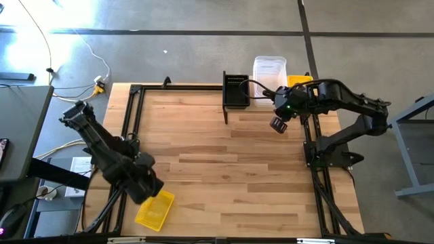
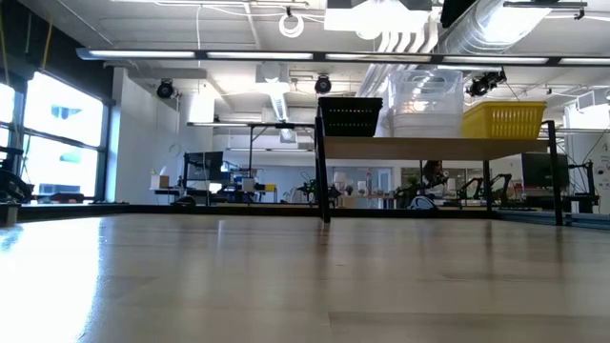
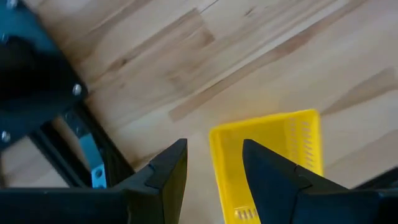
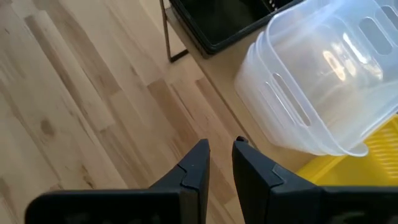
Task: Stack baskets on shelf by color
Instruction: Stack the yellow bin on top of the stacked yellow bins on the shelf
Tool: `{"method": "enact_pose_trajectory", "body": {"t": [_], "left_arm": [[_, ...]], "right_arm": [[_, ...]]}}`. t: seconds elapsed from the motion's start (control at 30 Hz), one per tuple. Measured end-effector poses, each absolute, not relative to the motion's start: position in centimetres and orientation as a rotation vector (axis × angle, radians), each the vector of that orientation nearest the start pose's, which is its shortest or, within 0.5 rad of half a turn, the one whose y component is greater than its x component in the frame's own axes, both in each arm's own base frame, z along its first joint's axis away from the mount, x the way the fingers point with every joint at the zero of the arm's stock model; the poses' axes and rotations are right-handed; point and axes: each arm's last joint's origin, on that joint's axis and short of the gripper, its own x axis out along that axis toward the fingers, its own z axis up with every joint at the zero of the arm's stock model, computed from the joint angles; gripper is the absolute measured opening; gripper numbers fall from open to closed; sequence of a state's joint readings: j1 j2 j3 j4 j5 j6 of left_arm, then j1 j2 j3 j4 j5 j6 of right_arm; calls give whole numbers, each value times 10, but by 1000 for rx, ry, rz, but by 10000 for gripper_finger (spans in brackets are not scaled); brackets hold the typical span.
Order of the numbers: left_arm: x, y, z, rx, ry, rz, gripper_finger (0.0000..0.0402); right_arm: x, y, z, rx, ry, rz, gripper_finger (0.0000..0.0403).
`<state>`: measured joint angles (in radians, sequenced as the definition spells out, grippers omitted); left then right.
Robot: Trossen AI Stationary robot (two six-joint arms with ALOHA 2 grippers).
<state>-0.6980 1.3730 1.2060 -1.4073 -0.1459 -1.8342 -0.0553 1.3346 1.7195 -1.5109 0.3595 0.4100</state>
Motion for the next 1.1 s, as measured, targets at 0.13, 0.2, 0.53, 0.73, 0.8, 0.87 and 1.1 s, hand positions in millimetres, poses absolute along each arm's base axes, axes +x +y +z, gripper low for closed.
{"method": "enact_pose_trajectory", "body": {"t": [0.13,0.2,0.53,0.73,0.8,0.87,1.1], "left_arm": [[165,-154,275,-817,1242,965,145],[162,-162,272,-818,1238,975,145],[153,-188,227,-982,1256,883,145],[150,-188,213,-968,1264,910,145],[150,-188,210,-969,1267,898,145],[150,-188,206,-976,1267,889,145],[152,-183,184,-1035,1258,873,145]], "right_arm": [[205,-19,423,211,991,-589,57],[205,-18,423,225,984,-593,57],[206,-8,423,324,947,-616,57],[207,-2,424,348,935,-608,57],[207,0,424,352,933,-604,57],[207,2,424,361,931,-604,57],[207,11,424,362,930,-576,57]]}}
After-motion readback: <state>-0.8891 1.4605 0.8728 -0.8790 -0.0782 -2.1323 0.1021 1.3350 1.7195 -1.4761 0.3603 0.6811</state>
